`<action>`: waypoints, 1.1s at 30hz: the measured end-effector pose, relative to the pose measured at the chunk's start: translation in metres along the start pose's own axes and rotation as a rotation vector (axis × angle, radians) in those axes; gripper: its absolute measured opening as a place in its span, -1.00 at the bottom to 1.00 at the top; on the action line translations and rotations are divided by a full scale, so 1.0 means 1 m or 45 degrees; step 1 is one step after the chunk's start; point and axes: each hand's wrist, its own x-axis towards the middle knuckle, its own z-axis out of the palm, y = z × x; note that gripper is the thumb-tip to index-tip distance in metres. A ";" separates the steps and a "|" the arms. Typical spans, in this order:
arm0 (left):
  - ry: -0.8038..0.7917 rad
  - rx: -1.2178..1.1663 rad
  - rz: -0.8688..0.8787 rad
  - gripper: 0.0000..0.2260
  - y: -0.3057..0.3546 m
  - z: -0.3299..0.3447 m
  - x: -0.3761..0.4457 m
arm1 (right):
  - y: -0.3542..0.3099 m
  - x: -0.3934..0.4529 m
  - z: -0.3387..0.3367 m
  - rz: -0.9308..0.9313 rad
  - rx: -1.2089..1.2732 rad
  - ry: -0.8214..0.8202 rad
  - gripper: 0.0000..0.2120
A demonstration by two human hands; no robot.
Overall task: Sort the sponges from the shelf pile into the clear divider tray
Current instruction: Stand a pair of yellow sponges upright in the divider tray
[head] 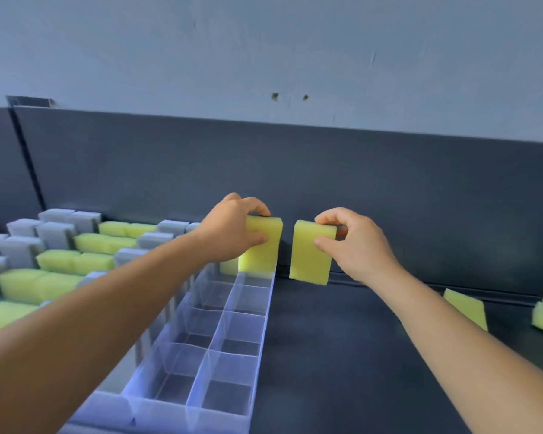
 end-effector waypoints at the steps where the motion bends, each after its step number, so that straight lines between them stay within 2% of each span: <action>1: 0.012 0.009 -0.012 -0.67 -0.008 -0.006 -0.001 | -0.006 0.002 0.008 -0.004 0.009 0.002 -0.74; 6: 0.002 0.065 -0.075 -0.65 -0.044 -0.020 -0.002 | -0.026 0.013 0.046 -0.036 0.024 -0.015 -0.73; 13: -0.151 0.178 -0.122 -0.63 -0.071 -0.012 0.012 | -0.028 0.031 0.084 -0.045 -0.078 -0.050 -0.74; 18: -0.274 0.316 -0.049 -0.66 -0.081 0.002 0.025 | -0.017 0.039 0.101 -0.016 -0.140 -0.100 -0.74; 26: -0.334 0.871 0.230 -0.65 -0.082 0.018 0.034 | -0.013 0.041 0.111 -0.095 -0.389 -0.216 -0.79; 33: -0.355 0.984 0.268 -0.60 -0.080 0.019 0.036 | -0.009 0.035 0.114 -0.063 -0.507 -0.354 -0.71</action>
